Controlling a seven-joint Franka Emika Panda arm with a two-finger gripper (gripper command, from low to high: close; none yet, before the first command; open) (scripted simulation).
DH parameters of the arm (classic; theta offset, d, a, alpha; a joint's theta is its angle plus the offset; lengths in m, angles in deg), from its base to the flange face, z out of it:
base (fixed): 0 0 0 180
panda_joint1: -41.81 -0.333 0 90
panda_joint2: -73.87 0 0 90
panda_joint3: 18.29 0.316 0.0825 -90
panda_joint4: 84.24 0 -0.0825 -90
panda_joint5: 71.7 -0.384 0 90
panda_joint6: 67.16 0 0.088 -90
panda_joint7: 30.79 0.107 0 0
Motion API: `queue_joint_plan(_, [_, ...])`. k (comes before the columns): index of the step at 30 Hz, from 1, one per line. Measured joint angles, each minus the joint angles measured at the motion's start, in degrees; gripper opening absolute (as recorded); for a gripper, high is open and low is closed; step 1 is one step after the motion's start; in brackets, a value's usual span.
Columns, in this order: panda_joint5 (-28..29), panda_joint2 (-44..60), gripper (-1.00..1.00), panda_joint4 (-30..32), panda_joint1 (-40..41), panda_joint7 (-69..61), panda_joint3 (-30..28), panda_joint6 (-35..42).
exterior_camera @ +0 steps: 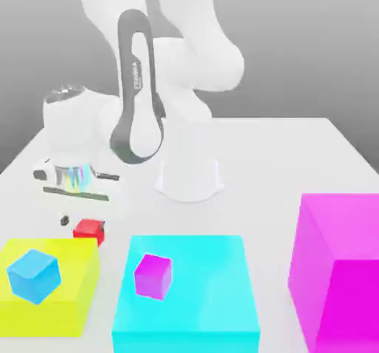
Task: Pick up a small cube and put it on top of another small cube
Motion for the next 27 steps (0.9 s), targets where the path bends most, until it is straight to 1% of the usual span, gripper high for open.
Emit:
queue_joint_plan(2, [-0.17, 2.42, 0.0, -0.26, 4.38, -0.52, 4.18, -2.14])
queue_joint_plan(3, [-0.05, 3.45, -1.0, -0.34, 6.08, -0.66, 5.71, -3.05])
queue_joint_plan(10, [0.25, 3.61, -1.0, -0.35, 6.57, -0.43, 6.12, -3.12])
queue_joint_plan(13, [1.72, 0.7, -1.0, -0.01, 2.38, 1.17, 1.87, -0.65])
queue_joint_plan(16, [6.21, -2.95, -1.0, 0.66, -2.6, 4.76, -4.14, 2.35])
queue_joint_plan(19, [13.39, -6.81, -1.0, 1.49, -4.24, 9.85, -7.82, 5.35])
queue_joint_plan(21, [17.23, -9.39, -1.0, 2.06, -3.69, 12.41, -8.66, 7.38])
queue_joint_plan(23, [19.53, -11.94, -1.0, 2.68, -2.31, 13.76, -8.37, 9.35])
queue_joint_plan(25, [20.76, -14.3, -1.0, 3.16, -2.1, 14.66, -8.07, 11.3])
queue_joint_plan(27, [20.17, -15.36, -1.0, 1.79, -3.68, 17.16, -6.79, 13.76])
